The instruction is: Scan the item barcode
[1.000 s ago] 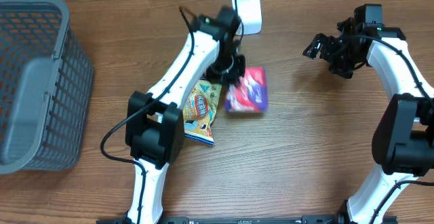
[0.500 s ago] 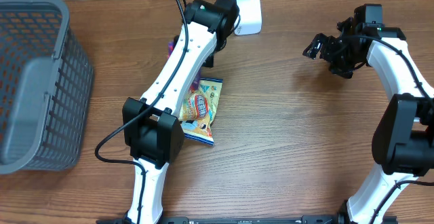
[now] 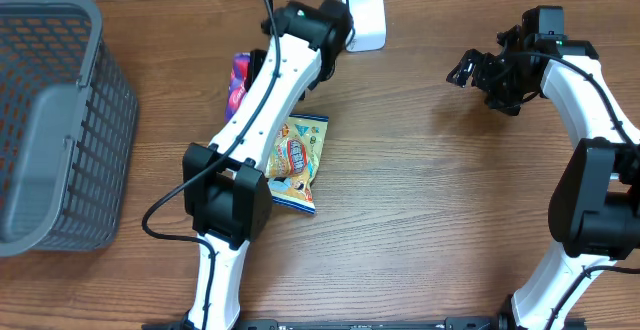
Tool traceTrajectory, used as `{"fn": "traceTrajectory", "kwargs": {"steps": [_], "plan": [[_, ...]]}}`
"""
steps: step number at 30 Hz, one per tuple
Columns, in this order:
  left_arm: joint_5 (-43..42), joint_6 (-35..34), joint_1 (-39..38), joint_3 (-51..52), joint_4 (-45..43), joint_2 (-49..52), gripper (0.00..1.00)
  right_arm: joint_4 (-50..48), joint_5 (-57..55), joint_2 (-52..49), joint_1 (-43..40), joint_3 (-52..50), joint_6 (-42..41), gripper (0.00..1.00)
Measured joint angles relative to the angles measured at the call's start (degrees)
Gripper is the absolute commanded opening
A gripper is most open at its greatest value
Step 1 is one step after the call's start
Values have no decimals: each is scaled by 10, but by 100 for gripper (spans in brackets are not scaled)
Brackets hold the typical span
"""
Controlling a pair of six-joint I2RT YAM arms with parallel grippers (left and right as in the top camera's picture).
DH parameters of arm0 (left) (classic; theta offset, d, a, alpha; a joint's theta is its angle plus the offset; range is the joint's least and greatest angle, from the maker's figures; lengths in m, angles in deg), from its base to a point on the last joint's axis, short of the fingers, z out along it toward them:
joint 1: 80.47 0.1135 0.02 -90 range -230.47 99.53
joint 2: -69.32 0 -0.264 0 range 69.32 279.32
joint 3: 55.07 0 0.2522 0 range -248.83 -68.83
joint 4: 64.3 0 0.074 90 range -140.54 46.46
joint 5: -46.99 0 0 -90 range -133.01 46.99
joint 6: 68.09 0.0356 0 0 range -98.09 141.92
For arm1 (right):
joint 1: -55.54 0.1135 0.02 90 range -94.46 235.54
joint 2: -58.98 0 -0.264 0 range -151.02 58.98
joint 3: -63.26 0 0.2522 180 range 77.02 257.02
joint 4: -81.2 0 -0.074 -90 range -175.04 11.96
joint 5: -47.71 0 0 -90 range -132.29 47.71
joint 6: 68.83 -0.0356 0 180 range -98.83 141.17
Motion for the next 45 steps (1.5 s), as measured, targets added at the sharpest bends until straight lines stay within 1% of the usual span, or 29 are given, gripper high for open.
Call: {"fn": "traceTrajectory", "kwargs": {"steps": [6, 11, 14, 16, 18, 25, 29, 34, 37, 39, 42, 45], "plan": [[-11, -11, -19, 58, 3, 1, 5, 0, 0, 0, 0, 0, 0, 100], [-65, -5, -32, 65, 3, 1, 7, 0, 0, 0, 0, 0, 0, 100], [-94, 8, -39, 65, 4, 1, 13, 0, 0, 0, 0, 0, 0, 100], [-114, 20, -43, 65, 5, 1, 20, 0, 0, 0, 0, 0, 0, 100], [-133, 29, -50, 65, 5, 1, 24, 0, 0, 0, 0, 0, 0, 100], [-195, 53, -66, 65, 5, 1, 29, 0, 0, 0, 0, 0, 0, 100], [-267, 67, -72, 65, -6, 1, 28, 0, 0, 0, 0, 0, 0, 100], [-430, 122, -73, 65, -41, 1, 26, 0, 0, 0, 0, 0, 0, 100], [-505, 149, -71, 60, -35, 1, 24, 0, 0, 0, 0, 0, 0, 100], [-530, 159, -68, 42, -20, 3, 24, 0, 0, 0, 0, 0, 0, 100], [-553, 169, -54, -14, 1, 4, 30, 0, 0, 0, 0, 0, 0, 100], [-556, 171, -23, -82, 5, 4, 38, 0, 0, 0, 0, 0, 0, 100]]}}
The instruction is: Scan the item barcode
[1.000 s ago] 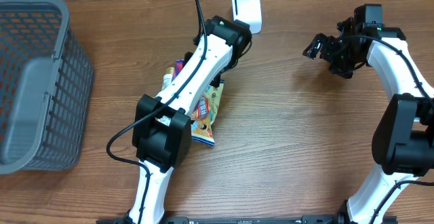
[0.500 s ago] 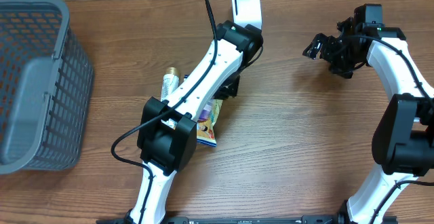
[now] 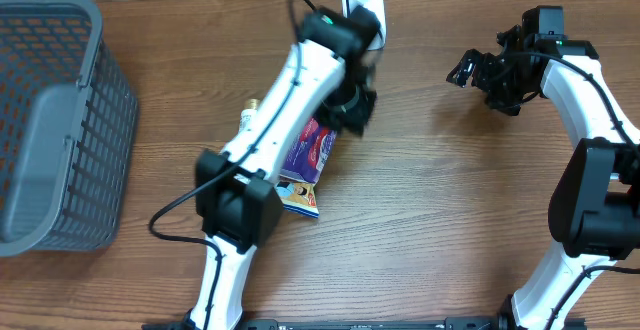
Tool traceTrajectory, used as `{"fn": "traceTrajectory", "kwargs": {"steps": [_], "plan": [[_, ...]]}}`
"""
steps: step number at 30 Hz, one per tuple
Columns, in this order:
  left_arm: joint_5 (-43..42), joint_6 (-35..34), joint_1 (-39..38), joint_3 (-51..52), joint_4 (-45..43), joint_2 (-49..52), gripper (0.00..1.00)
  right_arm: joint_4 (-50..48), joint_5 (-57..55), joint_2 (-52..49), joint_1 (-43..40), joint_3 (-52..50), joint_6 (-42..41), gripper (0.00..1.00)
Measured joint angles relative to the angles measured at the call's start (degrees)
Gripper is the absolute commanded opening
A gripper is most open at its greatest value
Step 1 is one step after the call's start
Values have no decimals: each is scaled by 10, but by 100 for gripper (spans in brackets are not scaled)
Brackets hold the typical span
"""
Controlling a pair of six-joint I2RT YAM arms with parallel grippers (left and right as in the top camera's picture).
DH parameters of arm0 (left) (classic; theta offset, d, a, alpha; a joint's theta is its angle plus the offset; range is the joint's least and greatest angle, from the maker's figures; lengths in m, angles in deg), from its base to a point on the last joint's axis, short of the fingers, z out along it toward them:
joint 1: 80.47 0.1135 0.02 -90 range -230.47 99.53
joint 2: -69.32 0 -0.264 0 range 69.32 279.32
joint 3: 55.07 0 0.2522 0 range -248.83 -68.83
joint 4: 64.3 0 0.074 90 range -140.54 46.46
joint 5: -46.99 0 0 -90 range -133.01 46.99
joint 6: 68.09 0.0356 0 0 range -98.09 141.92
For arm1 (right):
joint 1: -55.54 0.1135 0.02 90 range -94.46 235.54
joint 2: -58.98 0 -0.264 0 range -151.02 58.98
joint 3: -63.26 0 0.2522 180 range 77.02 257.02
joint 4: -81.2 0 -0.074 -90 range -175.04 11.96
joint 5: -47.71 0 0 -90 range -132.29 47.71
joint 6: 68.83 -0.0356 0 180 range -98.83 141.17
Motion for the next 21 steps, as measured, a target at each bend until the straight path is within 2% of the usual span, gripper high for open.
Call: {"fn": "traceTrajectory", "kwargs": {"steps": [5, 7, 8, 9, 12, 15, 21], "plan": [[31, -24, 84, -62, -4, 0, 54, -1, 42, 0, 0, 0, 0, 100], [45, -36, 116, -63, -5, 0, 68, -5, 89, 0, 0, 0, 0, 100], [50, -44, 131, -63, -6, 0, 79, -7, 113, 0, 0, 0, 0, 100], [54, -49, 148, -63, -9, 0, 100, -12, 139, 0, 0, 0, 0, 100], [65, -66, 189, -63, -14, 0, 99, -28, 201, 0, 10, 0, 0, 100], [69, -76, 211, -60, -22, 0, 100, -29, 218, 0, 37, 0, 5, 100], [71, -91, 224, -59, -50, 0, 100, -55, 216, -10, 157, 0, 6, 100]]}}
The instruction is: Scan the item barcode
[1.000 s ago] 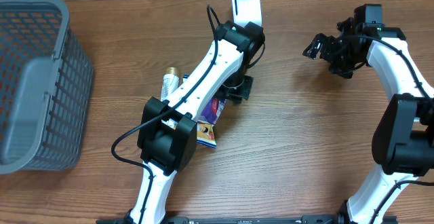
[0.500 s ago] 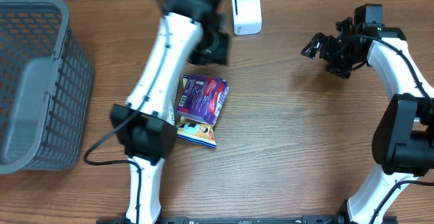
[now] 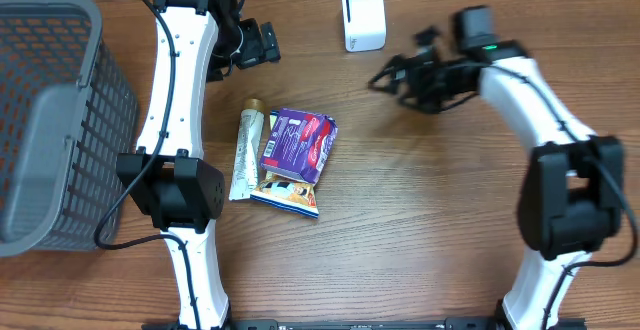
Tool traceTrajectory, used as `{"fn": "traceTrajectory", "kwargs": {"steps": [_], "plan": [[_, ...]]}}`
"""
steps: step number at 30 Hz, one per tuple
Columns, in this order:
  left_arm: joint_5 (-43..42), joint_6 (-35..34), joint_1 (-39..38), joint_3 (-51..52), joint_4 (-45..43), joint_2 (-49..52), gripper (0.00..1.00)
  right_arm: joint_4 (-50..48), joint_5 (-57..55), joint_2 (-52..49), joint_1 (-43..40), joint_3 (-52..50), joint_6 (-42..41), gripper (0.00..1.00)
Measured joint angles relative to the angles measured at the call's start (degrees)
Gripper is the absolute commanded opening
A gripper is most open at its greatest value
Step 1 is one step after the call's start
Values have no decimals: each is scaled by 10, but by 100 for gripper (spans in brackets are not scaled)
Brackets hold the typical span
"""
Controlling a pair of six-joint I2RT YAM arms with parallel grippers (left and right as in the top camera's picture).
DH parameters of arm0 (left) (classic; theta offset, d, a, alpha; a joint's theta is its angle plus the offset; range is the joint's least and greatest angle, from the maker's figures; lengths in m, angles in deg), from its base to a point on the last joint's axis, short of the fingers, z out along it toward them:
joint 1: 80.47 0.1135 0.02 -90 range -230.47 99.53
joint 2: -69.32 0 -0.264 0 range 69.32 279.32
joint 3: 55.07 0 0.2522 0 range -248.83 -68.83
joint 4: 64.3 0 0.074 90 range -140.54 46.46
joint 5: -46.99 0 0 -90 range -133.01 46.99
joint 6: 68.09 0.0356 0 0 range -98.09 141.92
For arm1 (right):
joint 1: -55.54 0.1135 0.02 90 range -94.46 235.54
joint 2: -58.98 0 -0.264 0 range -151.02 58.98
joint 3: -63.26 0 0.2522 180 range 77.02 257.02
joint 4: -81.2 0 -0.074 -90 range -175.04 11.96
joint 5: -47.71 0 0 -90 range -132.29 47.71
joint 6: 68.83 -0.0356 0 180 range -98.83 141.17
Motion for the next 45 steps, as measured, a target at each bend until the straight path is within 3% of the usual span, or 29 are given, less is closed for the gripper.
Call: {"fn": "traceTrajectory", "kwargs": {"steps": [7, 24, 26, 31, 33, 36, 40, 45], "plan": [[2, -1, 6, 0, -11, 0, 100, -48, 0, -28, 100, 0, -5, 100], [5, -13, 27, 0, -11, 0, 100, -85, -26, -60, 138, -1, -70, 99], [5, -13, 27, 0, -11, 0, 100, -88, -20, -70, 138, -1, -74, 86], [5, -13, 27, 0, -11, 0, 100, -91, 0, -79, 138, -1, -81, 39], [5, -13, 27, 0, -10, 0, 100, -92, 10, -79, 137, -1, -81, 26], [5, -13, 27, 0, -9, 0, 100, -91, 31, -79, 135, -1, -84, 24], [5, -13, 27, 0, -8, 0, 100, -89, 66, -79, 122, -1, -81, 4], [5, -14, 27, 0, -8, 0, 100, -58, 97, -79, 73, -1, -85, 4]]}}
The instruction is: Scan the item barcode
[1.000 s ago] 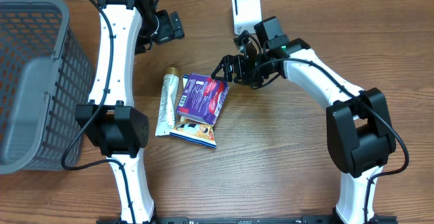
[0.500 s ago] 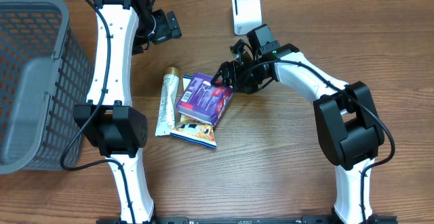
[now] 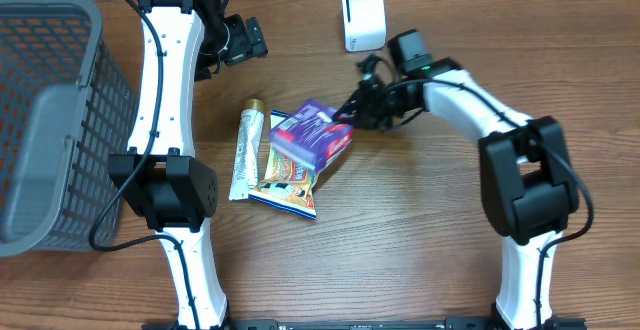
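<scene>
A purple snack pack [image 3: 310,135] lies tilted on top of a yellow-orange snack bag [image 3: 285,184] in the middle of the table. My right gripper [image 3: 347,116] is at the pack's right edge, seemingly shut on it and lifting that side. A pale tube [image 3: 245,153] lies just left of the pile. The white barcode scanner [image 3: 362,16] stands at the back edge. My left gripper [image 3: 245,40] hovers at the back left, away from the items; its fingers are too dark to read.
A grey plastic basket [image 3: 55,120] fills the left side of the table. The left arm's white links run from the near edge up along the basket's right side. A brown wall edge borders the table's back.
My right gripper has moved left and nearer, from in front of the scanner to the purple pack's right edge. The pack now sits tilted and shifted slightly right. The left arm barely moved.
At first my left arm reached over the items toward the scanner, the right gripper idle at the far right. Then the left gripper hung above the purple pack. Later the left arm was back left, the pack lying on the pile. Now the right gripper has the pack's edge.
</scene>
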Tool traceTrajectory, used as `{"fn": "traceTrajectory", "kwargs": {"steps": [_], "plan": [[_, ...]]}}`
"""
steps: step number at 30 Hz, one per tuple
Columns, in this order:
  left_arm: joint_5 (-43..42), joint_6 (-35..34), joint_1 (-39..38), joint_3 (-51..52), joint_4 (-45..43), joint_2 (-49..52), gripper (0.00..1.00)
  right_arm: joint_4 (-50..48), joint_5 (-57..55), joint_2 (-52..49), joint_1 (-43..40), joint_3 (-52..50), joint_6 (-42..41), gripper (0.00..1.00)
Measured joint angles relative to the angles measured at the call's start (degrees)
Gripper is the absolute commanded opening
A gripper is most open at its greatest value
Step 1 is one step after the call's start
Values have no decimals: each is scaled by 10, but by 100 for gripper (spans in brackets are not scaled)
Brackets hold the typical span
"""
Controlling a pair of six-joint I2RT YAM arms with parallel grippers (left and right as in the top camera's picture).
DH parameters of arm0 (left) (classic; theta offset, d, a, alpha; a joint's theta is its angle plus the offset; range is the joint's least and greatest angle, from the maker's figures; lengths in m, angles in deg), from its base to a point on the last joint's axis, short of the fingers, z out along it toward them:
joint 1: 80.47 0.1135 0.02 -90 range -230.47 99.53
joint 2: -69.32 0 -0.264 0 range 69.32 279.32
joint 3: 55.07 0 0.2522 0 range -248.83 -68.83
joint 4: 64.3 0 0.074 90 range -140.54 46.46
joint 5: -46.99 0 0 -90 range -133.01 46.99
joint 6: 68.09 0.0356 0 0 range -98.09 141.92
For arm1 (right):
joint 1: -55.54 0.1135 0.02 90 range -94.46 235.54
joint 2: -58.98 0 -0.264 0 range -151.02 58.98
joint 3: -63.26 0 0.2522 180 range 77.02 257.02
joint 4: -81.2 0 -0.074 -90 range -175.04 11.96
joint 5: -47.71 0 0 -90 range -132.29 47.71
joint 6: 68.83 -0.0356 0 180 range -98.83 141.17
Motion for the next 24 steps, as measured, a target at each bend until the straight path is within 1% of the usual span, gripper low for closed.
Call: {"fn": "traceTrajectory", "kwargs": {"steps": [4, 11, 12, 13, 14, 16, 17, 18, 20, 22, 24], "plan": [[0, 0, 0, 0, 0, 0, 100, 35, 5, 0, -60, 0, 7, 4], [0, -2, 0, 0, 0, 0, 100, 95, -8, 0, -163, 0, 66, 4], [0, -2, 0, 0, 0, 0, 100, 103, -21, 0, -172, 0, 74, 7], [0, -2, 0, 0, 0, 0, 100, 111, -39, 0, -181, 0, 79, 11], [0, -2, 0, 0, 0, 0, 100, 119, -60, 0, -187, 0, 84, 17], [0, -2, 0, 0, 0, 0, 100, 124, -94, 0, -191, 0, 90, 35], [0, -2, 0, 0, 0, 0, 100, 123, -110, 0, -190, 0, 91, 49], [0, -2, 0, 0, 0, 0, 100, 122, -125, 0, -188, 0, 91, 67], [0, -2, 0, 0, 0, 0, 100, 120, -155, 0, -181, 0, 88, 84], [0, -2, 0, 0, 0, 0, 100, 116, -185, 0, -173, 0, 78, 93], [0, -2, -1, 0, 1, 0, 100, 117, -208, 0, -167, 0, 74, 92]]}}
